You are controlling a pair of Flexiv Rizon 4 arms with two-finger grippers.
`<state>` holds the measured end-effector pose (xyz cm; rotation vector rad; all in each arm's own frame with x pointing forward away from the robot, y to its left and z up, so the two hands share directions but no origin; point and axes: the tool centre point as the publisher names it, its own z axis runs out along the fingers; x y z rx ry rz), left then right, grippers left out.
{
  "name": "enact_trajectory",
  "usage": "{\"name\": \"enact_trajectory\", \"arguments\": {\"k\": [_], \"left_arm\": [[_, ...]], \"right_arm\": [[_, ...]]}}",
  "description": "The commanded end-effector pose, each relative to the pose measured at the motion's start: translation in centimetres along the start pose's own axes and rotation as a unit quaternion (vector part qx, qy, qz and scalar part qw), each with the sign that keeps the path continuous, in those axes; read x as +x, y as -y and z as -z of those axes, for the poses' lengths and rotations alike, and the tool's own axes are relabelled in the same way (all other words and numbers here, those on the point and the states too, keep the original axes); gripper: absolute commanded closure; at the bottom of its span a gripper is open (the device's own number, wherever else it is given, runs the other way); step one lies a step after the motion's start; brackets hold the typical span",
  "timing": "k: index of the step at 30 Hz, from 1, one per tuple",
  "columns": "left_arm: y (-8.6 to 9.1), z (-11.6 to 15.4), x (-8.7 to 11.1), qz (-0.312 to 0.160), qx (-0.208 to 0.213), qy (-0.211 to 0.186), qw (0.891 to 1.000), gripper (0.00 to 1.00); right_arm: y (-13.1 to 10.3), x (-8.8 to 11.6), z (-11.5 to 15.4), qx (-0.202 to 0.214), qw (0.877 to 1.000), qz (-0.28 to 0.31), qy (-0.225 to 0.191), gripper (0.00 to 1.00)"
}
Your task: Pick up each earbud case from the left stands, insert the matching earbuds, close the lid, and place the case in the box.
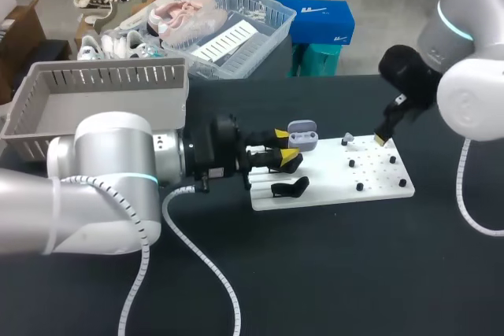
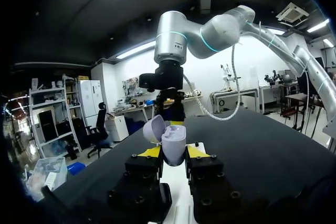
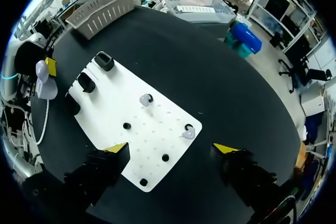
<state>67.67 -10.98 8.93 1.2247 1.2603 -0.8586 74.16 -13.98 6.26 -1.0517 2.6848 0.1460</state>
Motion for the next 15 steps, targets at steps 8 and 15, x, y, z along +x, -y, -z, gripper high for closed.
{"name": "enact_trajectory", "arguments": {"k": [8, 15], "left_arm": [[0.3, 0.0, -0.1, -0.001, -0.01, 0.0, 1.0, 1.0], [0.3, 0.0, -0.1, -0.001, -0.01, 0.0, 1.0, 1.0]], "right_arm": [[0.0, 0.4, -1.3, -0.021, 1.0, -0.008, -0.007, 0.0], [0.2, 0.9, -1.7, -0.025, 1.0, -0.013, -0.009, 0.2]]}}
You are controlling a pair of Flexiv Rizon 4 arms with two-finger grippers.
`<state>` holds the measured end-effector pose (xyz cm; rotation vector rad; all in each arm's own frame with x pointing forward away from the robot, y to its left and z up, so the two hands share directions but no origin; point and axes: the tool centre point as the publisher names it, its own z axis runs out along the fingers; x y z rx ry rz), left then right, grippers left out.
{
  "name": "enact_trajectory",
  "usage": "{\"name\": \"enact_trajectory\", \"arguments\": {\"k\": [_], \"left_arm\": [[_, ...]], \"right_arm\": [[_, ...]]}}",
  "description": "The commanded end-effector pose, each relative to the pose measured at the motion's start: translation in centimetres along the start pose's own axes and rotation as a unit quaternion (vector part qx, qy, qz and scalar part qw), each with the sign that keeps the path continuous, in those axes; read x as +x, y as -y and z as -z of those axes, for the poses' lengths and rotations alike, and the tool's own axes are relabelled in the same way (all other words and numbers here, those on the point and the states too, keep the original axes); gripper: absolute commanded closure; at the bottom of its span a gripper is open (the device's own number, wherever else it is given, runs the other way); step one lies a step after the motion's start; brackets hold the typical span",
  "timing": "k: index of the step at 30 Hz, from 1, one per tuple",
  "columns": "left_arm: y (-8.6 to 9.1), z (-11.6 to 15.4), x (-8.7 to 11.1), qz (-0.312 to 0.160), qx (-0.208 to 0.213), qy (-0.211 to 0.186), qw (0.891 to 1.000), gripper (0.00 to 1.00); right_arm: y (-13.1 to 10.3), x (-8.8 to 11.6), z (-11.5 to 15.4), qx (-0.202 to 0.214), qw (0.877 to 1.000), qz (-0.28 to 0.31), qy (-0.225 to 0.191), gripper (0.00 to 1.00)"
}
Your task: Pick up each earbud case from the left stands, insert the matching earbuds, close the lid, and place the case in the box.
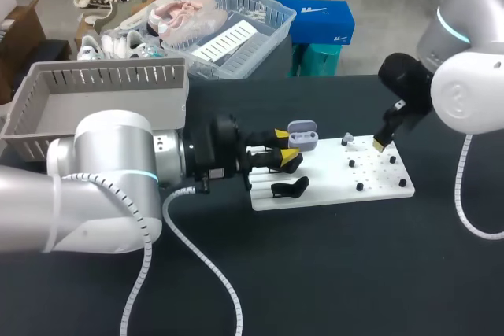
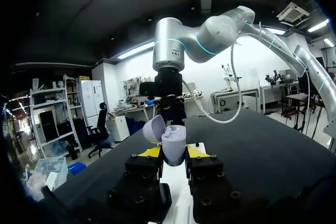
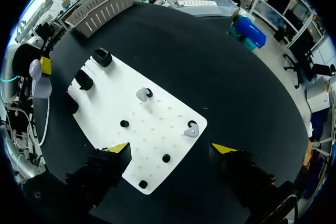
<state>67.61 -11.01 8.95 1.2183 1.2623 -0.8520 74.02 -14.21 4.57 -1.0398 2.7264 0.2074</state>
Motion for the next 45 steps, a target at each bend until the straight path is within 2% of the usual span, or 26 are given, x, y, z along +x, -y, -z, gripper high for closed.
{"name": "enact_trajectory", "arguments": {"k": [1, 8, 9, 12, 15, 28, 32, 39, 45], "left_arm": [[0.2, 0.0, 0.0, -0.001, -0.005, 0.0, 1.0, 1.0], [0.2, 0.0, 0.0, -0.001, -0.005, 0.0, 1.0, 1.0], [0.2, 0.0, 0.0, -0.001, -0.005, 0.0, 1.0, 1.0], [0.2, 0.0, 0.0, -0.001, -0.005, 0.0, 1.0, 1.0], [0.2, 0.0, 0.0, -0.001, -0.005, 0.0, 1.0, 1.0], [0.2, 0.0, 0.0, -0.001, -0.005, 0.0, 1.0, 1.0], [0.2, 0.0, 0.0, -0.001, -0.005, 0.0, 1.0, 1.0], [0.2, 0.0, 0.0, -0.001, -0.005, 0.0, 1.0, 1.0], [0.2, 0.0, 0.0, -0.001, -0.005, 0.0, 1.0, 1.0]], "right_arm": [[0.2, 0.2, -0.2, -0.002, 1.0, -0.002, 0.001, 0.25], [0.5, 0.2, -0.4, -0.003, 1.0, -0.005, -0.002, 0.35], [0.5, 0.2, -0.4, -0.003, 1.0, -0.005, -0.003, 0.4], [0.7, 0.3, -0.6, -0.002, 1.0, -0.007, -0.005, 0.36], [0.9, 0.4, -0.9, -0.003, 1.0, -0.01, -0.008, 0.47], [1.6, 0.0, -1.3, -0.007, 1.0, -0.01, -0.018, 0.37], [1.9, -0.2, -1.4, -0.007, 1.0, -0.009, -0.021, 0.37], [2.0, -0.6, -1.9, -0.009, 1.0, -0.007, -0.026, 0.42], [2.0, -0.8, -2.2, -0.01, 0.999, -0.007, -0.031, 0.51]]}}
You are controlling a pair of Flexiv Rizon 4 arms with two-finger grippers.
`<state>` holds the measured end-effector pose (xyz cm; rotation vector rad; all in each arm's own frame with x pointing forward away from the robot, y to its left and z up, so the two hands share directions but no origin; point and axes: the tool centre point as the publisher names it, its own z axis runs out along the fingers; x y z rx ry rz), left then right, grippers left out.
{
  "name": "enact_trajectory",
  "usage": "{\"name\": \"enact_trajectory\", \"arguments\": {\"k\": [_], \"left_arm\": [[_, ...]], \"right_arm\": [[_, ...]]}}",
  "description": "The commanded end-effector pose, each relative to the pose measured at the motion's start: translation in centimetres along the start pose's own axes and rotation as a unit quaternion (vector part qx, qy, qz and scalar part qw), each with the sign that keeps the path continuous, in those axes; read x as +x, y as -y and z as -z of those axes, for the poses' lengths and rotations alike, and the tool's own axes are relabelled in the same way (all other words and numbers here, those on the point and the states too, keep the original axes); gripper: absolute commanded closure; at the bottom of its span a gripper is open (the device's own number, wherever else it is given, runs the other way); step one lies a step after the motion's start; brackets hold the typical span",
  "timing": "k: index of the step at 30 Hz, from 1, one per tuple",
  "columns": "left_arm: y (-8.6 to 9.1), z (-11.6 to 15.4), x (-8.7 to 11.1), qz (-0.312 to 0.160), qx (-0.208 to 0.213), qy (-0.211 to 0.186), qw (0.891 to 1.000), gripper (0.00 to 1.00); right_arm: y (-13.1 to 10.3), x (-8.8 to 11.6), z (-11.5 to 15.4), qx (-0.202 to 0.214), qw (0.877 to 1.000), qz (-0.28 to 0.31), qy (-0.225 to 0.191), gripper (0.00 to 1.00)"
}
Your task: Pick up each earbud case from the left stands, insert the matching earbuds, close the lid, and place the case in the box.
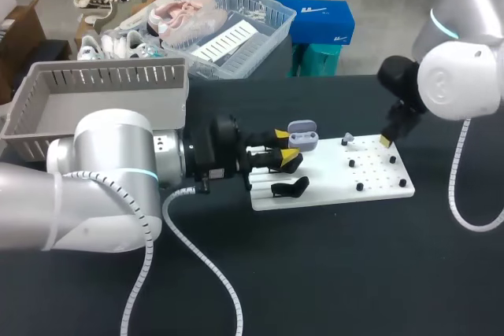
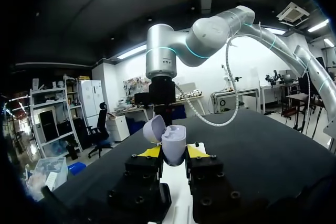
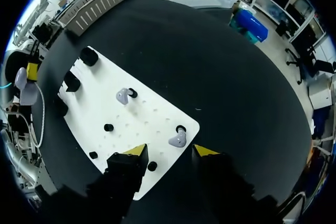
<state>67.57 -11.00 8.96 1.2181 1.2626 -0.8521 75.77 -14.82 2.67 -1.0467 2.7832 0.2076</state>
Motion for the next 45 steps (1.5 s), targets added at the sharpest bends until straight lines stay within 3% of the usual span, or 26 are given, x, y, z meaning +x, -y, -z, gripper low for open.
{"name": "enact_trajectory", "arguments": {"k": [1, 9, 15, 29, 32, 33, 35, 41, 45], "left_arm": [[0.2, -0.05, -0.01, -0.001, -0.005, 0.0, 1.0, 1.0], [0.2, -0.05, -0.01, -0.001, -0.005, 0.0, 1.0, 1.0], [0.2, -0.05, -0.01, -0.001, -0.005, 0.0, 1.0, 1.0], [0.2, -0.05, -0.01, -0.001, -0.005, 0.0, 1.0, 1.0], [0.2, -0.05, -0.01, -0.001, -0.005, 0.0, 1.0, 1.0], [0.2, -0.05, -0.01, -0.001, -0.005, 0.0, 1.0, 1.0], [0.2, -0.05, -0.01, -0.001, -0.005, 0.0, 1.0, 1.0], [0.2, -0.05, -0.01, -0.001, -0.005, 0.0, 1.0, 1.0], [0.2, -0.05, -0.01, -0.001, -0.005, 0.0, 1.0, 1.0]], "right_arm": [[0.26, -0.42, -0.17, 0.0, 1.0, -0.001, -0.007, 0.51], [0.22, -0.4, 0.02, 0.016, 1.0, -0.005, -0.016, 0.43], [0.16, -0.43, 0.0, 0.043, 0.999, -0.007, -0.029, 0.5], [-0.28, -0.08, -0.03, 0.058, 0.998, -0.012, -0.02, 0.51], [-0.54, 0.08, -0.13, 0.051, 0.999, -0.012, 0.0, 0.47], [-0.51, 0.15, -0.15, 0.056, 0.998, -0.015, 0.004, 0.41], [-0.53, 0.22, -0.21, 0.059, 0.998, -0.02, 0.015, 0.37], [-0.51, 0.17, -0.26, 0.066, 0.997, -0.022, 0.017, 0.42], [-0.42, 0.08, 0.02, 0.069, 0.997, -0.024, 0.019, 0.51]]}}
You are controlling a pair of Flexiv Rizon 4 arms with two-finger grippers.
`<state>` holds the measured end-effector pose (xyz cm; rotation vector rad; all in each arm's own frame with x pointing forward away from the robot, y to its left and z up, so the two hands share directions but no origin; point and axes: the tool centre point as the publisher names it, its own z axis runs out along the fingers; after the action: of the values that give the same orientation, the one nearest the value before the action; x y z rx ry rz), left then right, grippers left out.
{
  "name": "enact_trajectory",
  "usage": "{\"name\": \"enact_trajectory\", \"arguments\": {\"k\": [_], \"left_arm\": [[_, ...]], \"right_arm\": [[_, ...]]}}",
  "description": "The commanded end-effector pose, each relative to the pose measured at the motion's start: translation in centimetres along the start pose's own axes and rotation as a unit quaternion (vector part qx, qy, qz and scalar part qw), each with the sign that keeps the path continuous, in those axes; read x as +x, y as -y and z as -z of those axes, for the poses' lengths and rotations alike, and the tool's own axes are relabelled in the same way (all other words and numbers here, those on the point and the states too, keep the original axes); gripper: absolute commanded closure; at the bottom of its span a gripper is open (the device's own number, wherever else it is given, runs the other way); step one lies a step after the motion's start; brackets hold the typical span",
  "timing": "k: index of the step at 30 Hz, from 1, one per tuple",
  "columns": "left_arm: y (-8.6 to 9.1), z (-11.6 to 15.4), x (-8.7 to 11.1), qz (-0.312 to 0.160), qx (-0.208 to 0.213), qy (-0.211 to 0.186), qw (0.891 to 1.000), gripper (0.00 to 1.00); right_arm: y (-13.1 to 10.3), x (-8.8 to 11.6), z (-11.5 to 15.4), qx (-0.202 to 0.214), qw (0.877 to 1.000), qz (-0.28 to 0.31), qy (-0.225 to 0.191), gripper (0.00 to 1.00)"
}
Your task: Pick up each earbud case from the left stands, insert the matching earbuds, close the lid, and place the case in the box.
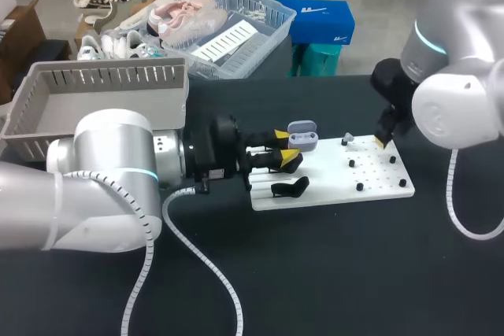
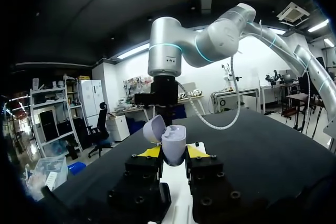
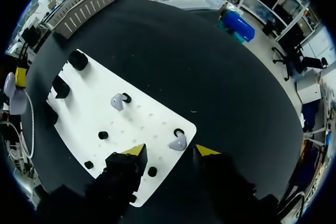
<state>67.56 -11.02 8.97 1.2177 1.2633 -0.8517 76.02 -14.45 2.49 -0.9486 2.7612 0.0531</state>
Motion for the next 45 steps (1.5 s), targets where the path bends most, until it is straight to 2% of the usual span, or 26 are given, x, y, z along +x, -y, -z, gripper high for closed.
{"name": "enact_trajectory", "arguments": {"k": [1, 3, 21, 45], "left_arm": [[0.2, 0.0, 0.0, -0.001, -0.005, 0.0, 1.0, 1.0], [0.2, 0.0, 0.0, -0.001, -0.005, 0.0, 1.0, 1.0], [0.2, 0.0, 0.0, -0.001, -0.005, 0.0, 1.0, 1.0], [0.2, 0.0, 0.0, -0.001, -0.005, 0.0, 1.0, 1.0]], "right_arm": [[-0.2, 0.5, 0.4, 0.008, 1.0, -0.003, 0.008, 0.53], [-0.2, 0.5, 0.4, 0.008, 1.0, -0.003, 0.008, 0.58], [0.3, 0.3, -0.1, 0.008, 1.0, -0.009, -0.002, 0.6], [0.8, -0.2, -0.8, 0.01, 1.0, -0.019, -0.007, 0.74]]}}
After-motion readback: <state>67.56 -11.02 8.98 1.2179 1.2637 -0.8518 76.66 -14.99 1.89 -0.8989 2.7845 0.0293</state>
